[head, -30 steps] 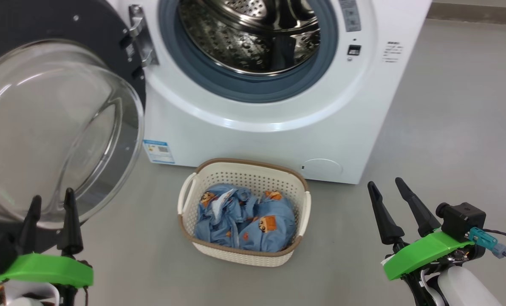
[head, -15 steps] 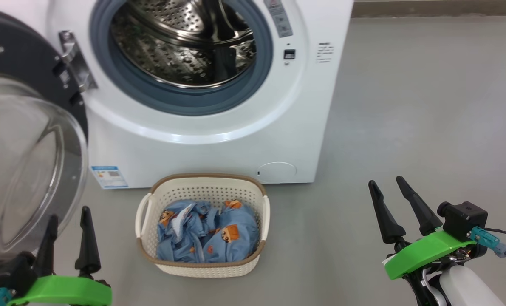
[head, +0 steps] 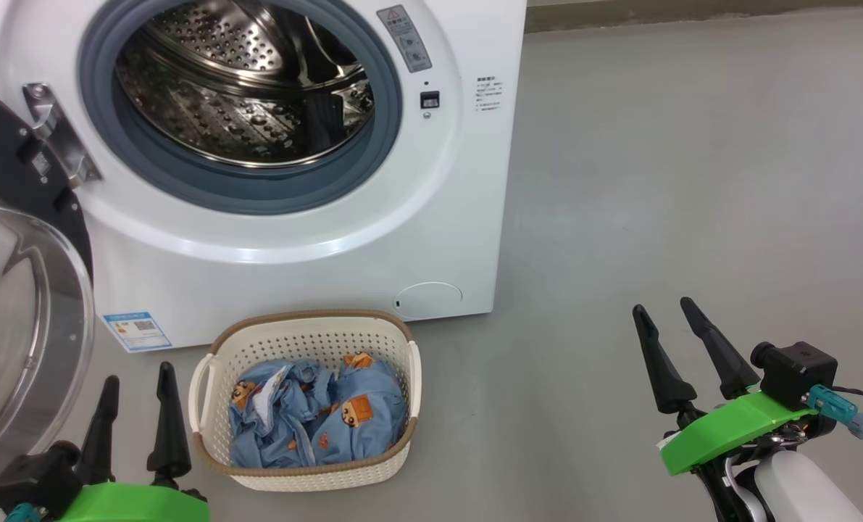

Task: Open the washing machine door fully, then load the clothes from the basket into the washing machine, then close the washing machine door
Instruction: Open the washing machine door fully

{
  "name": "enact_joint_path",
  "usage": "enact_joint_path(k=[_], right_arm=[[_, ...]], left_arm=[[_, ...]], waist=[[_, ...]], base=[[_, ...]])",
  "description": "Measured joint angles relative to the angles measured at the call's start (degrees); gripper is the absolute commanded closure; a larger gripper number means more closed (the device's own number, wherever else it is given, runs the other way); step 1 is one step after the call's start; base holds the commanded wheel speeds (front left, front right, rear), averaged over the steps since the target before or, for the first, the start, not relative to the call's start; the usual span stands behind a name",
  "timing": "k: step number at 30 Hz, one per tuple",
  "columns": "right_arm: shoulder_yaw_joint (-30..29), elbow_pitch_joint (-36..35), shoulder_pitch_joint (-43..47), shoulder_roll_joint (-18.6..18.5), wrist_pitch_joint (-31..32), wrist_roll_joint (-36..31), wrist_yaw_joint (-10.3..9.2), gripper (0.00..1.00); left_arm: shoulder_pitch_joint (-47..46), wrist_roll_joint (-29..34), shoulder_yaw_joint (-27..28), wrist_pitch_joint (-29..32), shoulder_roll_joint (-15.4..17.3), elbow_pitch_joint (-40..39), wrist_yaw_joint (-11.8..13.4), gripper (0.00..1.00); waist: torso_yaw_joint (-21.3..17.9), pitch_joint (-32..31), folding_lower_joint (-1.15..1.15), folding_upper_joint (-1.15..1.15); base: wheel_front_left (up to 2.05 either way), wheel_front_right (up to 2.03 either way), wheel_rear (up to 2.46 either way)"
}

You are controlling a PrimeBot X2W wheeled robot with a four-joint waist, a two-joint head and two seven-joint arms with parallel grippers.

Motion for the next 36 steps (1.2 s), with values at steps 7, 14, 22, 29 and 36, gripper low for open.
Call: enact_joint_path(k=[7, 14, 22, 29, 36], right_arm=[[0.03, -0.08, 0.00, -0.16, 0.00, 0.00, 0.00, 0.00], [0.08, -0.07, -0.01, -0.23, 0.00, 0.00, 0.00, 0.00], [0.07, -0.02, -0.01, -0.26, 0.00, 0.00, 0.00, 0.00], [0.09, 0.10, -0.01, -0.33, 0.00, -0.08, 0.00, 0.00], [0.21, 0.32, -0.01, -0.57, 0.00, -0.08, 0.00, 0.00]], left_arm=[[0.13, 0.14, 0.00, -0.15, -0.02, 0.22, -0.93, 0.00], [0.12, 2.10, 0.00, -0.15, 0.00, 0.41, -0.91, 0.00], [0.10, 2.79, -0.01, -0.15, -0.04, 0.57, -0.92, 0.00], [0.10, 3.16, -0.04, -0.15, -0.15, 1.10, -1.26, 0.00], [0.09, 3.22, 0.01, -0.15, -0.74, 1.29, -1.51, 0.00]], waist=[[-1.10, 0.22, 0.00, 0.00], [-1.69, 0.55, 0.00, 0.00], [-1.46, 0.68, 0.00, 0.00], [-1.14, 0.64, 0.00, 0.00], [-1.01, 0.26, 0.00, 0.00]], base=[[0.00, 0.00, 0.00], [0.00, 0.00, 0.00], [0.00, 0.00, 0.00], [0.00, 0.00, 0.00], [0.00, 0.00, 0.00]])
